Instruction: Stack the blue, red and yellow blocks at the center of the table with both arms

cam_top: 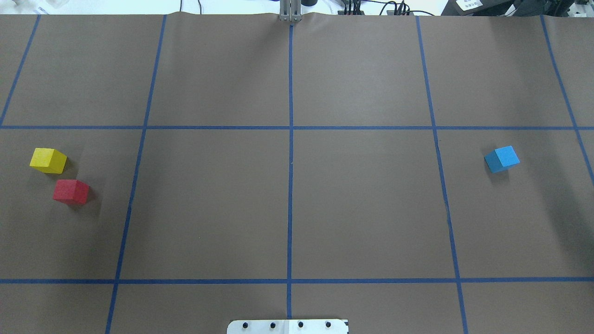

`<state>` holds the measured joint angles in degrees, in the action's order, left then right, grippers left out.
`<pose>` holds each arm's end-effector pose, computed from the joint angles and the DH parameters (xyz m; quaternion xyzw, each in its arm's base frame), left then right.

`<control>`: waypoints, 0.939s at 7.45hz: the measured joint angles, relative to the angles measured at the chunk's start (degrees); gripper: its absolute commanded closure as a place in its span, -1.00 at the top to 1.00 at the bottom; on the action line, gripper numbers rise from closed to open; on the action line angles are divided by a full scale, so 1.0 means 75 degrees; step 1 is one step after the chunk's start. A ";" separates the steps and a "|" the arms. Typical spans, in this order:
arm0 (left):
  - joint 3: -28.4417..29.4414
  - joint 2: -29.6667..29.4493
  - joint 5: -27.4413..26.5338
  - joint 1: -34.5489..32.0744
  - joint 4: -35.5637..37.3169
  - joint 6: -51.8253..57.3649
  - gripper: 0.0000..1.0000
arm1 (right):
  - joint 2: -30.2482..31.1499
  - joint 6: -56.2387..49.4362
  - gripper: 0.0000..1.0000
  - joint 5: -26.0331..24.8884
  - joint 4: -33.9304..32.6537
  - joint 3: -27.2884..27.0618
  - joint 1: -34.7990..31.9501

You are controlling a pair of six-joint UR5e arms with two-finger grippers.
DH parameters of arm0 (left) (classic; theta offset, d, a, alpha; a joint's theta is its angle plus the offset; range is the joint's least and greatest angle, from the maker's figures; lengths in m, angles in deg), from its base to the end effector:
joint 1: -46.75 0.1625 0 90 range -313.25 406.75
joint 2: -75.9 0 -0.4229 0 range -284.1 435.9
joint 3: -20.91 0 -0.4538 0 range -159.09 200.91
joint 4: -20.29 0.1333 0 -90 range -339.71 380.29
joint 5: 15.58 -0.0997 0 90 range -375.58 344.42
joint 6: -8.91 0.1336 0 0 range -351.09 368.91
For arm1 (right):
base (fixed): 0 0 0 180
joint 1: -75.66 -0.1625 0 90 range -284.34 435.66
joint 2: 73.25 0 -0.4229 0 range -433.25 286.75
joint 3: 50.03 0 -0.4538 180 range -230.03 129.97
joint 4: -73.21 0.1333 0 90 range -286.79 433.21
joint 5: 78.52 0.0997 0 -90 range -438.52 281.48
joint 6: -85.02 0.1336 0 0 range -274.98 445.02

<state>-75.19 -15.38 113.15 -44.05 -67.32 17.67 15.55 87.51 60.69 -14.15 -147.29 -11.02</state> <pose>-0.0576 -0.5671 0.6222 0.0685 0.3267 0.0798 0.9393 -0.0011 -0.5733 0.5850 0.0668 -0.4183 -0.0468 0.9046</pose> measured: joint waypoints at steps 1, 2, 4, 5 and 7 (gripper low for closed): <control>0.0000 -0.0003 0.0000 0.0000 -0.0038 -0.0004 1.00 | 0.0007 0.0115 0.99 0.0116 0.0221 0.0030 0.0293; -0.0015 -0.0005 0.0008 0.0004 -0.0055 -0.0007 1.00 | -0.0005 0.0493 0.98 0.0150 0.0667 0.0050 0.0763; -0.0038 0.0013 0.0003 0.0089 -0.0060 -0.0031 1.00 | -0.0023 0.1626 0.98 -0.0022 0.1670 0.0108 0.1756; -0.0035 0.0025 -0.0018 0.0134 -0.0054 -0.0035 1.00 | -0.0047 0.2045 0.98 -0.0354 0.1936 0.0158 0.2155; -0.0023 0.0038 -0.0048 0.0159 -0.0050 -0.0038 1.00 | -0.0295 0.2519 0.98 -0.0778 0.2100 0.0485 0.2597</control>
<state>-75.36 -15.09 112.78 -42.85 -67.69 17.39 13.34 106.40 54.85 1.60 -143.65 8.45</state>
